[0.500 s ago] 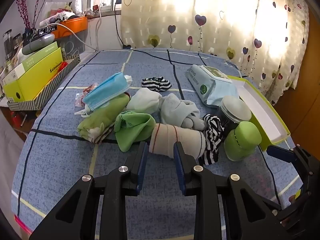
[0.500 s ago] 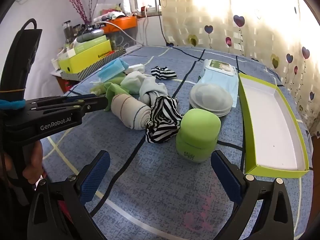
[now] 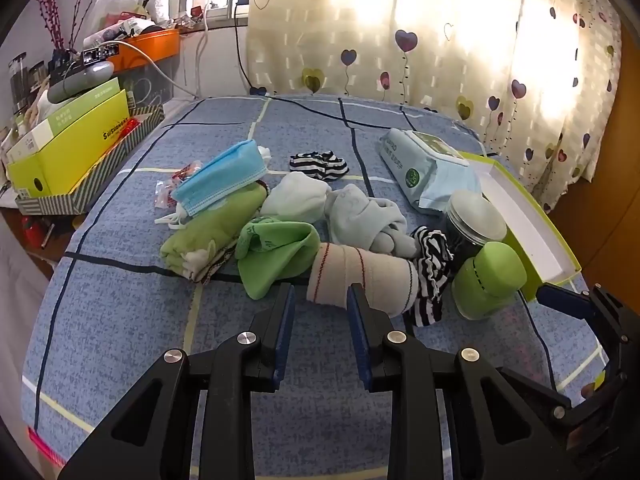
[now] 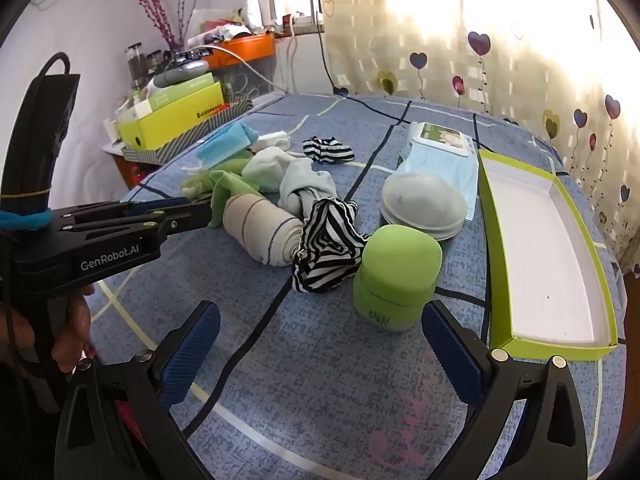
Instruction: Organize soft objects
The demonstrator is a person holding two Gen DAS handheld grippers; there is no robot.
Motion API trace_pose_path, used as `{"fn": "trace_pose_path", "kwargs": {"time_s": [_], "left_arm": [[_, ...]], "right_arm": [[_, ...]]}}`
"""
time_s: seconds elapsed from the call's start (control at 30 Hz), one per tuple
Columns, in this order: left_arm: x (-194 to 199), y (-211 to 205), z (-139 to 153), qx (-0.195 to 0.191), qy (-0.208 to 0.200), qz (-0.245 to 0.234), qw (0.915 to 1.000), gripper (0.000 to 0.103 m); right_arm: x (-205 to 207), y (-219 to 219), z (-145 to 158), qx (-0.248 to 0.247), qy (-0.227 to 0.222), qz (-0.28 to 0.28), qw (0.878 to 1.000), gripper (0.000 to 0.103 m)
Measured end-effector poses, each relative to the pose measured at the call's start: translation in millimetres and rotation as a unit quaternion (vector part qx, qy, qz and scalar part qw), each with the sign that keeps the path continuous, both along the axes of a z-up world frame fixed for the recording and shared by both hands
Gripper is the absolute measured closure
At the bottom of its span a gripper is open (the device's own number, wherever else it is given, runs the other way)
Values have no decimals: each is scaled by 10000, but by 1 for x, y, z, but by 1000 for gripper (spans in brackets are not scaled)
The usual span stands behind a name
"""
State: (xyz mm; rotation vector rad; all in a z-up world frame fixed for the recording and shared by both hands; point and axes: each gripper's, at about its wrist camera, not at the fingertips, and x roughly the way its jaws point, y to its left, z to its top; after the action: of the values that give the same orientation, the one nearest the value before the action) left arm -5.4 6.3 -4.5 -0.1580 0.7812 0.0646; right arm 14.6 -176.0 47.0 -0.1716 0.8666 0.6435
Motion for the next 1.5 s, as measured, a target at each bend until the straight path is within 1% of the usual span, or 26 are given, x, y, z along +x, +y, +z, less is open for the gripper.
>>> {"fn": "trace_pose_path", "kwargs": {"time_s": [0.37, 0.97, 1.2, 1.5], "left_arm": [[-2, 2, 8, -24, -59, 7, 10000, 75], [-4, 3, 6, -128, -98, -81, 9998, 75], [-3, 7, 4, -208, -111, -17, 9997, 75], [-3, 9, 3, -183, -128, 7, 9998, 75]], "right_arm": [[2, 0, 4, 109, -41, 24, 9999, 1], [-1, 7, 5, 75, -95, 188, 9998, 1], [1, 10, 7, 79, -116, 212, 9997, 1], [3, 12, 11, 84, -158, 219, 9996, 1]]}}
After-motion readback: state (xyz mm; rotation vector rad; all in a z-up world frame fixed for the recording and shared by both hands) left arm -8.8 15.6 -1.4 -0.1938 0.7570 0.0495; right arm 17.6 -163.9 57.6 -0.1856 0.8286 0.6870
